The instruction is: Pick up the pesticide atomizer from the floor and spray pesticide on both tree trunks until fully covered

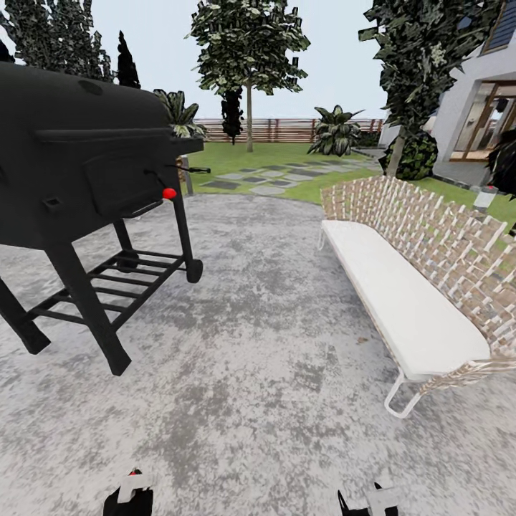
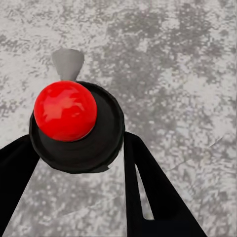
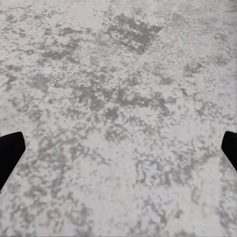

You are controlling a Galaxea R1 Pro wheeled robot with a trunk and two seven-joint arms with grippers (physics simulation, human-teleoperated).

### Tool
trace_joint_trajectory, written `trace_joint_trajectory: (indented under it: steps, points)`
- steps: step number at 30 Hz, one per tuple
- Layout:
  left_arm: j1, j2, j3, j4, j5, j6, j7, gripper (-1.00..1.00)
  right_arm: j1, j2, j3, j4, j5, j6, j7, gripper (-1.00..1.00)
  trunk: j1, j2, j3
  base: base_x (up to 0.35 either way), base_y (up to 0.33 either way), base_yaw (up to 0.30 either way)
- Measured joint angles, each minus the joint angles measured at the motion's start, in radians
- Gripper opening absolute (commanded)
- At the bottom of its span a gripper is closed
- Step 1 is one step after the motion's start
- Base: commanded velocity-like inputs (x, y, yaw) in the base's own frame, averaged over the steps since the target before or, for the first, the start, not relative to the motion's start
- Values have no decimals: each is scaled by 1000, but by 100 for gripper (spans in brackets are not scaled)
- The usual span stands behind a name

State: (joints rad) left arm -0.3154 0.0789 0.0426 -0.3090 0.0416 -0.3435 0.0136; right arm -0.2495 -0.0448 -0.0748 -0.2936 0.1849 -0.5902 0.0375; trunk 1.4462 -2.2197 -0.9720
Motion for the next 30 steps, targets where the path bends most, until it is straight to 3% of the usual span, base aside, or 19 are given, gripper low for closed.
trace_joint_trajectory:
  steps: [22,30]
  points:
    - [0,-4,1,2,2,0,0,-100,0,3,0,-2,1,0,0,100,0,0,0,337,0,-1]
    - [0,-4,1,1,2,0,0,-100,0,3,0,-2,1,0,0,100,0,0,2,337,72,-179]
